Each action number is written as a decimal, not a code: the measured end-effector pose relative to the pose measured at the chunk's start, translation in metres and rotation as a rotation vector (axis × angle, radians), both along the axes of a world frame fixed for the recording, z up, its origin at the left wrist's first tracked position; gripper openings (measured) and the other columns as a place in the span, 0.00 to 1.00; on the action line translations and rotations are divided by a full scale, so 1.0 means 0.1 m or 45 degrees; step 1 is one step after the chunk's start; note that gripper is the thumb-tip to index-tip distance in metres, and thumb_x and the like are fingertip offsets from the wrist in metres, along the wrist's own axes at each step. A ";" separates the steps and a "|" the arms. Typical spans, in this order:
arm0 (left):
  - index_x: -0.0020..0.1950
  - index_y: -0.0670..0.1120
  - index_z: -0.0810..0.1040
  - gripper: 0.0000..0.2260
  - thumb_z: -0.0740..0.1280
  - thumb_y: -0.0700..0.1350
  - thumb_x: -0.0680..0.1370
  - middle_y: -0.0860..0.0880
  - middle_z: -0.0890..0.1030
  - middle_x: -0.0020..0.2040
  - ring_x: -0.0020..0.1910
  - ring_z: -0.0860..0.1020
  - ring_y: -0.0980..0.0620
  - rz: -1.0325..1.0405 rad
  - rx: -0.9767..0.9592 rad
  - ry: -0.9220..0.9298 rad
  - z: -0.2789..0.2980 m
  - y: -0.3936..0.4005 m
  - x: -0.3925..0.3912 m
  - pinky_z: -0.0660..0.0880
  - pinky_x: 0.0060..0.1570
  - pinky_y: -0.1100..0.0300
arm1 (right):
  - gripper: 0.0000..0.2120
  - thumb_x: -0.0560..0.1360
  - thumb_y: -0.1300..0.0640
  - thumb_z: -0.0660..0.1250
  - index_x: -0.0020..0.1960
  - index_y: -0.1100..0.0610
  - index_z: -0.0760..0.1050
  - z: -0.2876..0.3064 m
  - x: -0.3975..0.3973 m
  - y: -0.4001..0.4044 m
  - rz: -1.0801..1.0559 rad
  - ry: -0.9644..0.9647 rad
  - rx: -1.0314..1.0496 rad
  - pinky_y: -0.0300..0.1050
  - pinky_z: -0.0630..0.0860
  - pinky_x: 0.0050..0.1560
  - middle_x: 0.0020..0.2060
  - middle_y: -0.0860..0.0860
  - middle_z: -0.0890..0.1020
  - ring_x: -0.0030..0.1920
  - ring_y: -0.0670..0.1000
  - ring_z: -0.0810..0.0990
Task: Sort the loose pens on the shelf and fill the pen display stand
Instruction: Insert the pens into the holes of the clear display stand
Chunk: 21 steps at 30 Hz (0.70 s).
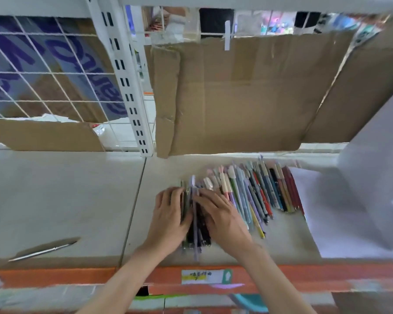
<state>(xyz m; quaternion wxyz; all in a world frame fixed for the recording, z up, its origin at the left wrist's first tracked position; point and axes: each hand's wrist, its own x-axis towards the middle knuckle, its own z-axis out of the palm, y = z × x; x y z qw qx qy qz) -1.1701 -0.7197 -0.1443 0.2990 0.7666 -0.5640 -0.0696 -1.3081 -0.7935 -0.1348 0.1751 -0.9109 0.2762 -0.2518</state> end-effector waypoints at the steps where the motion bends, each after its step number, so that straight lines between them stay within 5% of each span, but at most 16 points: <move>1: 0.67 0.41 0.69 0.20 0.66 0.41 0.76 0.42 0.69 0.63 0.63 0.65 0.44 0.002 -0.016 0.012 0.00 -0.01 0.01 0.62 0.63 0.57 | 0.17 0.71 0.69 0.66 0.59 0.60 0.78 -0.01 -0.03 0.01 -0.050 -0.034 -0.047 0.54 0.73 0.62 0.59 0.56 0.79 0.62 0.57 0.75; 5: 0.66 0.44 0.73 0.18 0.65 0.37 0.76 0.39 0.64 0.69 0.67 0.63 0.37 -0.007 -0.058 -0.016 0.00 -0.08 -0.01 0.65 0.65 0.41 | 0.18 0.77 0.52 0.59 0.65 0.52 0.74 -0.01 -0.17 -0.08 -0.464 0.117 -0.123 0.58 0.63 0.69 0.69 0.54 0.71 0.70 0.57 0.66; 8: 0.69 0.56 0.68 0.21 0.53 0.59 0.79 0.47 0.54 0.75 0.74 0.52 0.40 -0.053 0.107 -0.028 -0.01 -0.17 -0.14 0.56 0.69 0.41 | 0.24 0.80 0.40 0.49 0.74 0.39 0.53 -0.07 -0.24 -0.16 -0.639 0.402 0.128 0.59 0.43 0.73 0.77 0.48 0.49 0.76 0.56 0.45; 11: 0.72 0.61 0.62 0.25 0.47 0.65 0.76 0.51 0.53 0.76 0.75 0.49 0.40 -0.069 0.200 -0.204 -0.10 -0.26 -0.24 0.50 0.71 0.41 | 0.25 0.80 0.40 0.45 0.75 0.37 0.42 -0.14 -0.24 -0.15 -0.600 0.511 0.146 0.57 0.38 0.73 0.76 0.48 0.40 0.76 0.54 0.39; 18: 0.71 0.55 0.65 0.23 0.56 0.61 0.77 0.47 0.59 0.74 0.73 0.53 0.36 -0.051 0.223 -0.260 -0.09 -0.47 -0.22 0.55 0.67 0.37 | 0.24 0.81 0.43 0.46 0.75 0.37 0.42 -0.11 -0.22 -0.16 -0.603 0.496 0.220 0.55 0.37 0.74 0.76 0.49 0.40 0.76 0.54 0.40; 21: 0.71 0.55 0.63 0.23 0.56 0.61 0.78 0.49 0.56 0.74 0.74 0.49 0.38 -0.058 0.266 -0.248 -0.08 -0.49 -0.21 0.52 0.69 0.39 | 0.23 0.82 0.45 0.46 0.75 0.40 0.48 -0.08 -0.27 -0.18 -0.610 0.301 0.263 0.51 0.37 0.74 0.77 0.47 0.44 0.76 0.50 0.41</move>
